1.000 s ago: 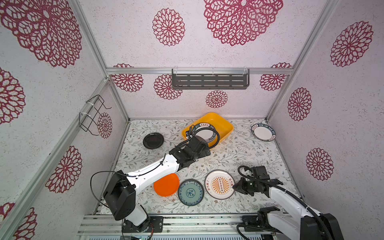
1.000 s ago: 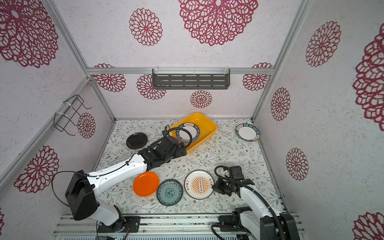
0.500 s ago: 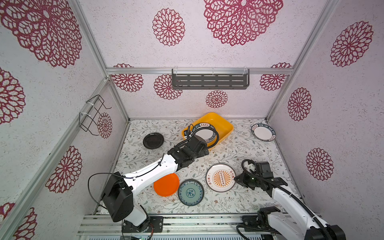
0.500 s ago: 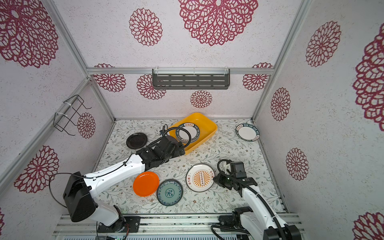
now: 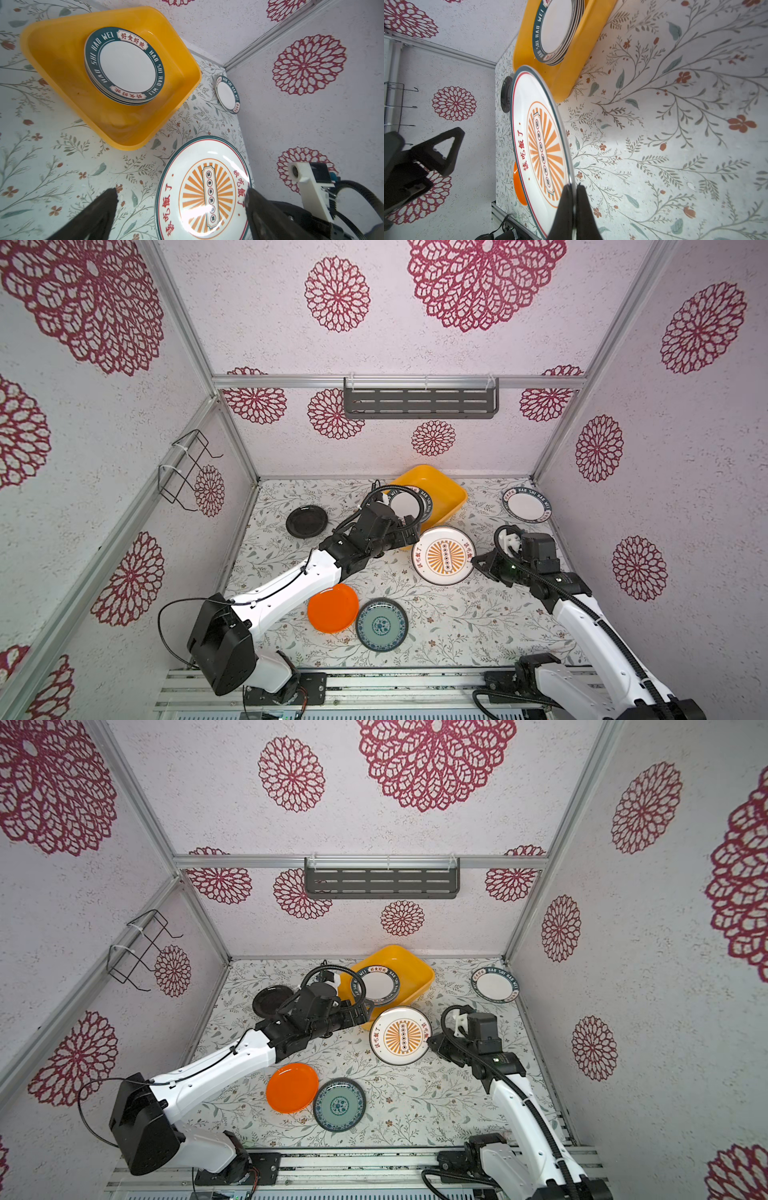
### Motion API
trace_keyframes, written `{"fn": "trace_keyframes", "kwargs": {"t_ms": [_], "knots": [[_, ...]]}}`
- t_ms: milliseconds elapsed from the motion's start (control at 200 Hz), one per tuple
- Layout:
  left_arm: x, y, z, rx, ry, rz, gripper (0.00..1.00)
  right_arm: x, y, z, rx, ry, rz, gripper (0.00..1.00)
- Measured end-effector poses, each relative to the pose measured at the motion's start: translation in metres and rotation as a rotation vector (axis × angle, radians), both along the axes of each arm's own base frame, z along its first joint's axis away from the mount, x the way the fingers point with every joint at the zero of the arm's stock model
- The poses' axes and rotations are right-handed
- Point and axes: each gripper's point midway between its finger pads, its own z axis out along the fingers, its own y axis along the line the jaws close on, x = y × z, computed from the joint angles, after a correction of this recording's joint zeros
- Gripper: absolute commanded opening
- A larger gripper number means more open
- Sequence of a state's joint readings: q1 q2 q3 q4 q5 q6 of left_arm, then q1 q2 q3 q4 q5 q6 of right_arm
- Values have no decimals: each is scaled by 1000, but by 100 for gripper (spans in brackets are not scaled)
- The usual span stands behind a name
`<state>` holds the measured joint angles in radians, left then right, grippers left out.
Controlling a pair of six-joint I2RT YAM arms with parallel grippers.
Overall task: Place the plates into the plastic bin on the countertop
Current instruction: 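Lift the sunburst plate upright with right gripper toward the left gripper, then pass the plate to the left gripper, closing left gripper on its rim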
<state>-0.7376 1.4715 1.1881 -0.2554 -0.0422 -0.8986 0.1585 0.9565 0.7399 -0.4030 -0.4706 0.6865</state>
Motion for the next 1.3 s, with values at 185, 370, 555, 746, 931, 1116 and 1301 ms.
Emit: {"fn": "trace_keyframes", "kwargs": {"t_ms": [185, 370, 555, 746, 931, 1116, 1301], "knots": [[13, -8, -6, -71, 32, -79, 91, 25, 0, 18, 41, -21, -26, 0], [31, -25, -20, -75, 82, -158, 78, 55, 2, 29, 94, -39, -38, 0], [49, -41, -21, -109, 94, -223, 47, 86, 8, 46, 130, -76, -32, 0], [68, -33, -17, -169, 86, -219, 26, 116, 11, 63, 148, -115, -24, 0], [92, -29, 1, -241, 59, -187, 1, 134, 17, 64, 172, -138, 1, 0], [112, -21, -3, -272, 63, -164, 0, 152, 22, 69, 216, -154, 6, 59], [136, -12, -16, -290, 104, -115, 0, 173, 25, 85, 234, -211, 6, 88]]}}
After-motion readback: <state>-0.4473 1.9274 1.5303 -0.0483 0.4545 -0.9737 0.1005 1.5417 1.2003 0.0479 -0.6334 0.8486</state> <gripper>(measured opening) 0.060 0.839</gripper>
